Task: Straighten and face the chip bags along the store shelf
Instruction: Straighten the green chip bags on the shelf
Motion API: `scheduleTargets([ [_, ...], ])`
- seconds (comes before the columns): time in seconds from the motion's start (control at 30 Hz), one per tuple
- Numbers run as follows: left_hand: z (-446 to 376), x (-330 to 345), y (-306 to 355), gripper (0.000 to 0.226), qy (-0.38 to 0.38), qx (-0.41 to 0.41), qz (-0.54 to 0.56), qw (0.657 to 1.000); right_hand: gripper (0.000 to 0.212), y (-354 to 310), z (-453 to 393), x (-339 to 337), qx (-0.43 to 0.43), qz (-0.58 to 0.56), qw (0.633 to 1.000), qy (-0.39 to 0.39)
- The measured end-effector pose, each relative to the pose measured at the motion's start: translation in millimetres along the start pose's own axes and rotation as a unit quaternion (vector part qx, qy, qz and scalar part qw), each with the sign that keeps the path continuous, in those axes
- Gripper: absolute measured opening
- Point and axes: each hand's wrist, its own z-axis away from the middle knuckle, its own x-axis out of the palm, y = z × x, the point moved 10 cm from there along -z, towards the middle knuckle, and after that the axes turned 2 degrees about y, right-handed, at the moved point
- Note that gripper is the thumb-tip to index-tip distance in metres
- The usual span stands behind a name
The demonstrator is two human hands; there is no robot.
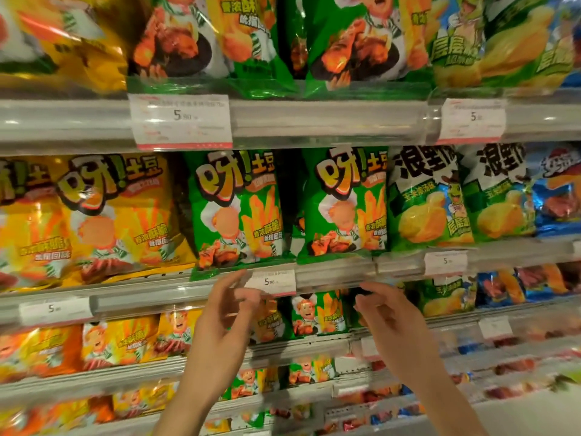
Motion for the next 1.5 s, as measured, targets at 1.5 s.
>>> scheduleTargets([
  [1.5,-133,-41,58,0.065,0.085,0.044,0.027,0.995,0.074,-138,-112,127,-0.009,-0.115,0.992,-0.041],
])
